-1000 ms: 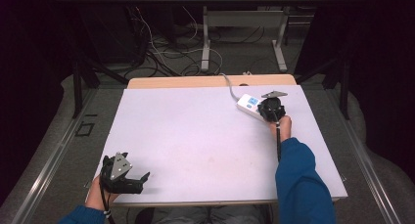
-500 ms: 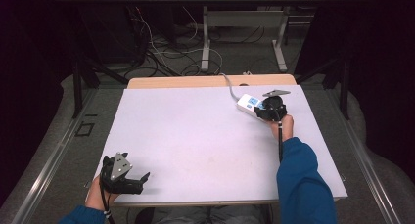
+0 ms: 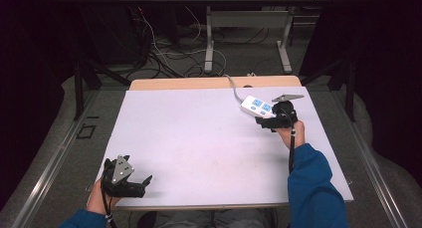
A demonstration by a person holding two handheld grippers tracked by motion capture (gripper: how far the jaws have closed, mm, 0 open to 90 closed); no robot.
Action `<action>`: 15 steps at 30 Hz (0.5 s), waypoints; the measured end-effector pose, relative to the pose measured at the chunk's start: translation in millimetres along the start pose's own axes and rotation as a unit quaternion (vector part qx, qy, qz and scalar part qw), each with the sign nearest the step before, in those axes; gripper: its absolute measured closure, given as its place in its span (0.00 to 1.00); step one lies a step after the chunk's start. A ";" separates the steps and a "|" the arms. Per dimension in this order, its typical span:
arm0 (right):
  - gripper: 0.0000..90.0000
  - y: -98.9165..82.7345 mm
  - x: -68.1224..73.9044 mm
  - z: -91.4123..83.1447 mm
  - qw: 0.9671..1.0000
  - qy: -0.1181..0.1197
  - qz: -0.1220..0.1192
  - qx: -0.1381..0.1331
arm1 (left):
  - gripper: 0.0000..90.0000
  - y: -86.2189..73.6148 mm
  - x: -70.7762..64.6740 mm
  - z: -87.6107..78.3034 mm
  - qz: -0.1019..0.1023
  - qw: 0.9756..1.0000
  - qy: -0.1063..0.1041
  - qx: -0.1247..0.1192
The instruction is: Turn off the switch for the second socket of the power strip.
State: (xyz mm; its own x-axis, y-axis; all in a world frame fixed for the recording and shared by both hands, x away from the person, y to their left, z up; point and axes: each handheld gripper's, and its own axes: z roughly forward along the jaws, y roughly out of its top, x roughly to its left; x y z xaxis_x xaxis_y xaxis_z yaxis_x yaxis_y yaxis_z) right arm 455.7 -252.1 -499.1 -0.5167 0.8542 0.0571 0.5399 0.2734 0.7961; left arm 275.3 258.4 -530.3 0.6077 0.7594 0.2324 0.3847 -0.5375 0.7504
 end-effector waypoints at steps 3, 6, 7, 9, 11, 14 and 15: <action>0.16 -3.9 3.4 -8.3 1.000 0.009 -0.002 -0.001 | 0.01 0.0 -0.4 0.5 0.001 1.000 -0.001 -0.001; 0.13 -7.8 9.9 -14.1 1.000 0.015 -0.008 0.001 | 0.01 0.1 -0.6 0.5 -0.001 1.000 0.000 -0.003; 0.12 -9.1 12.2 -16.0 1.000 0.020 -0.010 0.004 | 0.01 0.1 -0.6 0.5 -0.001 1.000 0.001 -0.003; 0.11 -11.4 17.6 -19.2 1.000 0.023 -0.018 0.003 | 0.01 0.0 -0.8 0.6 -0.002 1.000 0.000 -0.004; 0.10 -13.5 22.6 -22.8 0.999 0.028 -0.024 0.006 | 0.01 0.0 -0.7 0.5 -0.001 1.000 0.000 -0.003; 0.07 -16.7 28.8 -26.9 0.999 0.037 -0.034 0.009 | 0.01 0.2 -0.4 0.0 0.000 1.000 -0.001 -0.001; 0.07 -18.1 31.6 -28.8 0.999 0.038 -0.035 0.009 | 0.01 0.4 -0.1 -0.2 0.002 1.000 0.000 -0.001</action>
State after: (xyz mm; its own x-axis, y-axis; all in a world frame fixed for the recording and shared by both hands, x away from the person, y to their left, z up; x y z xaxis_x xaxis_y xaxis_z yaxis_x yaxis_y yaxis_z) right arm 410.4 -242.8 -494.4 -0.6028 0.7965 0.0474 0.5121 0.3406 0.7885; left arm 275.3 258.2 -529.9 0.6098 0.7567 0.2357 0.3807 -0.5406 0.7503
